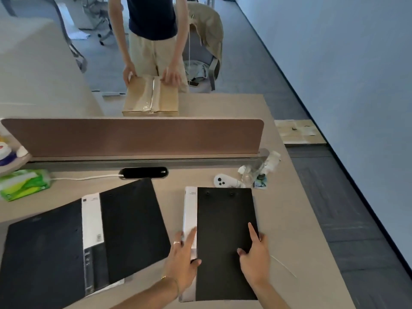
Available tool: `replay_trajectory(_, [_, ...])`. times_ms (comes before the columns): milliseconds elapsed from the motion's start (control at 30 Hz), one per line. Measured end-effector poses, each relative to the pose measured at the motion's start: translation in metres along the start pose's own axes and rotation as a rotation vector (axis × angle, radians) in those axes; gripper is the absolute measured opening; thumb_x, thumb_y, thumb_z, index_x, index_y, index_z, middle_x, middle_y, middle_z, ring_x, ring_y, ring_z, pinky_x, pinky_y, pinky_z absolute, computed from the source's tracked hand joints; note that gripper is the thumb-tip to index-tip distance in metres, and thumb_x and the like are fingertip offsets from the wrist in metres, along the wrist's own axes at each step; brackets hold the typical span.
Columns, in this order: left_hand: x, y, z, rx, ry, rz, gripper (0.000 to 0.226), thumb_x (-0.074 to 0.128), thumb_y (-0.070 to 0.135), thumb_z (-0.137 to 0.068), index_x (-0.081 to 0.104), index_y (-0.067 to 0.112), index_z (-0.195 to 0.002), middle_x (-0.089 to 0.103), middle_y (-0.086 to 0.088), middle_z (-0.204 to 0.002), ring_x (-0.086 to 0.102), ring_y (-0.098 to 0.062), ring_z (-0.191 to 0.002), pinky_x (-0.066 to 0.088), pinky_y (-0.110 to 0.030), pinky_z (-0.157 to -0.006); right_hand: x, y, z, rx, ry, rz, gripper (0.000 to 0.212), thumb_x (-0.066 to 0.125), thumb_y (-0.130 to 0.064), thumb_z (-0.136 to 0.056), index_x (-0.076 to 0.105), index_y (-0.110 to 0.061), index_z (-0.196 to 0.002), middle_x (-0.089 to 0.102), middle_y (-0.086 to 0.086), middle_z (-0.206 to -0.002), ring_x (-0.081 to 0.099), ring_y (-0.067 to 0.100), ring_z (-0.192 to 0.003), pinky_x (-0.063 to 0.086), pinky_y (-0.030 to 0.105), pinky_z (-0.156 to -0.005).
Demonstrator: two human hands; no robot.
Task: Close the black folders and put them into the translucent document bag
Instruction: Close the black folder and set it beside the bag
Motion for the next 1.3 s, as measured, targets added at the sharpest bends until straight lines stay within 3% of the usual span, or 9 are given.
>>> replay_trajectory(167, [0.027,0.012,-0.01,-0.021,-0.041,-0.06,0.094,0.066,0.02,-0.096,-0.001,0.044,-0.159,0.009,-0.001,-0.167,0.046,-0.019,-0.14,0.039,-0.03,-0.115,0.005,0.033,-0.015,0.053,-0.045,-0.028,0.09,0.079,-0.013,-0.08,0.03,-0.029,-0.154,0.04,0.001,-0.14,0.058,0.022,-0.12,0.043,0.032,-0.108])
replay_trajectory(333, [0.037,0.025,-0.02,-0.053,-0.065,-0.105,0.09,0.064,0.019,-0.098,0.002,0.04,-0.16,0.017,-0.002,-0.166,0.057,-0.018,-0.127,0.047,-0.026,-0.107,0.01,0.05,-0.028,0.082,-0.09,-0.028,0.086,0.078,-0.015,-0.081,0.032,-0.031,-0.152,0.037,0.002,-0.147,0.052,0.022,-0.13,0.04,0.035,-0.111])
replay_trajectory(500, [0.05,0.02,-0.024,-0.081,-0.105,-0.142,0.087,0.063,0.022,-0.097,0.005,0.038,-0.16,0.024,-0.002,-0.163,0.046,-0.023,-0.139,0.045,-0.034,-0.112,0.012,0.064,-0.039,0.074,-0.151,-0.026,0.077,0.076,-0.016,-0.084,0.038,-0.029,-0.15,0.037,0.004,-0.151,0.038,0.024,-0.141,0.033,0.037,-0.117])
replay_trajectory(767, [0.054,0.029,-0.031,-0.083,-0.107,-0.168,0.085,0.061,0.018,-0.098,0.007,0.038,-0.159,0.017,-0.004,-0.165,0.034,-0.025,-0.146,0.045,-0.034,-0.11,0.012,0.067,-0.046,0.062,-0.139,0.012,0.074,0.072,-0.017,-0.086,0.038,-0.026,-0.151,0.029,0.008,-0.158,0.023,0.025,-0.148,0.025,0.033,-0.118])
replay_trajectory(1000, [0.054,0.025,-0.032,-0.105,-0.098,-0.135,0.088,0.062,0.012,-0.096,0.006,0.041,-0.158,0.017,-0.003,-0.165,0.039,-0.025,-0.142,0.048,-0.034,-0.107,0.021,0.059,-0.043,0.017,-0.132,0.133,0.065,0.063,-0.027,-0.091,0.038,-0.03,-0.15,0.025,0.004,-0.161,0.023,0.025,-0.144,0.04,0.037,-0.108])
replay_trajectory(1167, [0.053,0.024,-0.033,-0.11,-0.107,-0.117,0.084,0.059,0.022,-0.099,0.003,0.044,-0.158,0.017,-0.003,-0.166,0.041,-0.025,-0.142,0.048,-0.035,-0.107,0.018,0.057,-0.044,0.007,-0.132,0.18,0.06,0.059,-0.028,-0.093,0.039,-0.029,-0.149,0.025,0.008,-0.162,0.023,0.028,-0.146,0.031,0.04,-0.118])
replay_trajectory(1300, [0.035,0.027,-0.03,-0.076,-0.016,-0.162,0.069,0.047,0.034,-0.103,0.008,0.038,-0.159,0.024,-0.001,-0.164,0.042,-0.024,-0.138,0.041,-0.036,-0.11,0.019,0.041,-0.038,-0.049,-0.13,0.204,0.055,0.057,-0.03,-0.096,0.04,-0.03,-0.148,0.018,0.006,-0.165,0.016,0.028,-0.152,0.025,0.039,-0.121])
Point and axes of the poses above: each hand's wrist, its own z-axis away from the middle knuckle, its own x-axis out of the palm, y = z × x, the point moved 9 cm from there along -z, towards the middle knuckle
